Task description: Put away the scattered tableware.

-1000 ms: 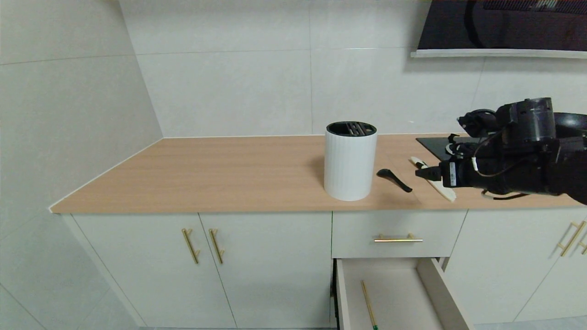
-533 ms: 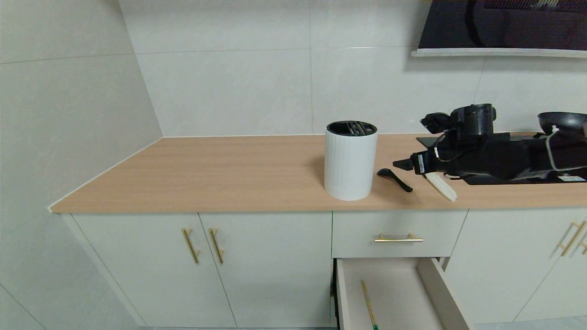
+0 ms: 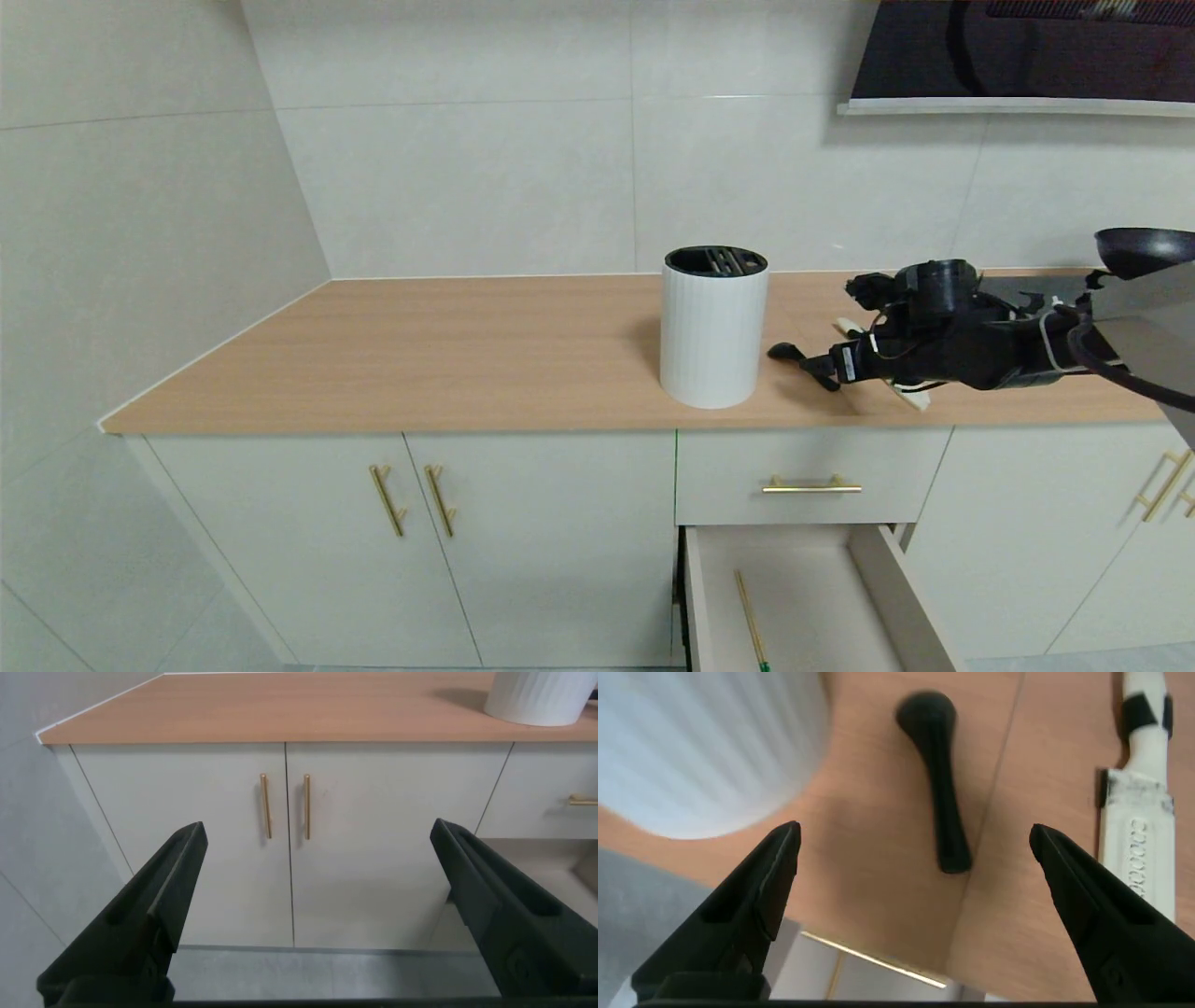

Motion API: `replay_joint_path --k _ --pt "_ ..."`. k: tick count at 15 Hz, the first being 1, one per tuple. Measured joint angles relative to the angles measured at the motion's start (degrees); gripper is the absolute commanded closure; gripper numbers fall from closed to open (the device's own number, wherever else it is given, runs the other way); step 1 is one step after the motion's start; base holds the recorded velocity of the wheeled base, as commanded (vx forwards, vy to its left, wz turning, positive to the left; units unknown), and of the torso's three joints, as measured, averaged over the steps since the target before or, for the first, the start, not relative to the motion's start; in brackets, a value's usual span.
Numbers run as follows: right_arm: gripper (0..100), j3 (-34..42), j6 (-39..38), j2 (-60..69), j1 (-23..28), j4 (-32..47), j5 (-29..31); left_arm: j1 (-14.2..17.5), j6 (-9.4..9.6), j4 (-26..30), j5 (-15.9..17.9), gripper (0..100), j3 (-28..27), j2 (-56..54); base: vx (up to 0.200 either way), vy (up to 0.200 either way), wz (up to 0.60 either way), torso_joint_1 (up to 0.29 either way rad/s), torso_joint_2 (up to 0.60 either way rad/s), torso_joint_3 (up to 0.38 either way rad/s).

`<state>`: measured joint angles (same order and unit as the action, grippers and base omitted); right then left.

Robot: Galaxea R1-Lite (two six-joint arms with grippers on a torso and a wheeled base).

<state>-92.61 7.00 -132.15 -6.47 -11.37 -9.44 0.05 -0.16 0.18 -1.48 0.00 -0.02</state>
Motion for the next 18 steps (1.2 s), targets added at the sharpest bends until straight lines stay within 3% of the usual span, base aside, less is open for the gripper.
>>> replay_joint_path --k 11,12,18 --pt "0 -7.3 -0.1 -11.0 1.2 -4.1 0.2 0.0 0.00 0.0 0.0 0 0.0 0.0 0.000 0.000 0.00 0.000 0.00 0.000" --pt "100 -7.6 -0.1 -11.4 1.2 -4.1 0.3 0.0 0.00 0.0 0.0 0 0.0 0.0 0.000 0.000 0.00 0.000 0.00 0.000" --pt "100 -8.6 -0.4 -12.4 1.2 -4.0 0.4 0.0 0.00 0.0 0.0 0 0.0 0.0 0.000 0.000 0.00 0.000 0.00 0.000"
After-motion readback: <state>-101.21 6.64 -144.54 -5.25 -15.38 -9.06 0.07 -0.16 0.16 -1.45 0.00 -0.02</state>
